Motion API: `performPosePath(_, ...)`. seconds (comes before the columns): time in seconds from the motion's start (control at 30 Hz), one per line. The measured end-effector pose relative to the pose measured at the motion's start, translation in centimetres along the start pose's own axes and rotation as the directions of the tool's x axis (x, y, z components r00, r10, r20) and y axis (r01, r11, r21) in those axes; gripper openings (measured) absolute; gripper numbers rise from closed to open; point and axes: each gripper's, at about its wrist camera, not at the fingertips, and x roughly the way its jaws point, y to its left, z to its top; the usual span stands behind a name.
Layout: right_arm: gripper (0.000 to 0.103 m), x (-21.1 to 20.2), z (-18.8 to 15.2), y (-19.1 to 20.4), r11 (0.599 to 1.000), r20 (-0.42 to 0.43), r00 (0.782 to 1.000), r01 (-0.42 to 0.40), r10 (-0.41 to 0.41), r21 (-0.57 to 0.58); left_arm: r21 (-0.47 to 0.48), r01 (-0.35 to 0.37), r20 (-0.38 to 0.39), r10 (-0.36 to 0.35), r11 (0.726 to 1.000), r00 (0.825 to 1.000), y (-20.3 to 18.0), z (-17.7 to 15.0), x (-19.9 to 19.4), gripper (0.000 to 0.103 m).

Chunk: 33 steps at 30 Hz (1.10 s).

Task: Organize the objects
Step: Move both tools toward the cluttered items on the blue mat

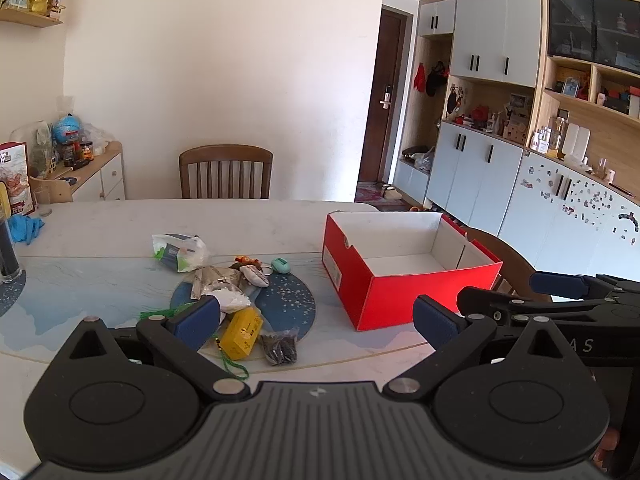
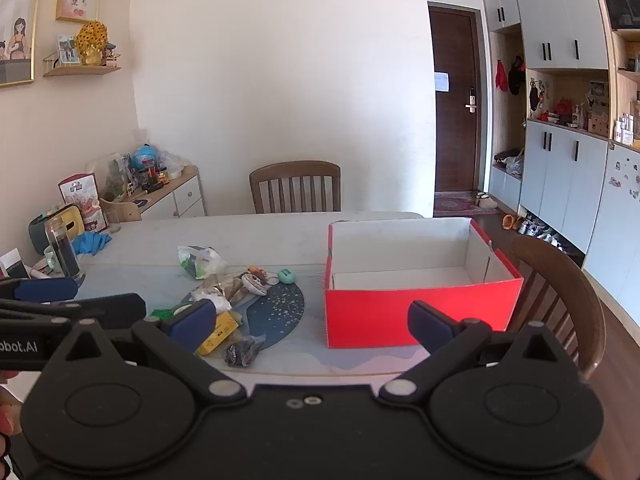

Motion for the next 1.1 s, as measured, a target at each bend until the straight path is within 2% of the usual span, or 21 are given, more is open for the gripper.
performPosePath(0.43,0.102,3.0,0.7,2.4,1.000,-0.026,1.000,0.000,-0.001,-0.023,-0.001,-0.022,-0.012,0.022,1.000,1.000,3.6,0.6,2.2,0.103)
performPosePath(0.67,0.102,5.8,1.1,3.8,1.000,-0.054,0.998,0.009,-0.011,-0.030,-0.007,-0.016,-0.080,0.015,1.000,0.997,6.7,0.9,5.2,0.103)
performPosePath(0.9,0.101,9.3,1.0,5.8,0.997,-0.093,0.996,0.001,-0.008,-0.074,-0.018,-0.040,-0.130,0.038,0.999,0.991,10.8,0.6,8.2,0.103)
performPosePath(1.1,0.101,12.5,0.1,7.1,0.995,-0.159,0.987,-0.002,-0.014,-0.098,0.013,-0.099,-0.210,0.099,0.995,0.973,14.1,-1.1,11.4,0.103)
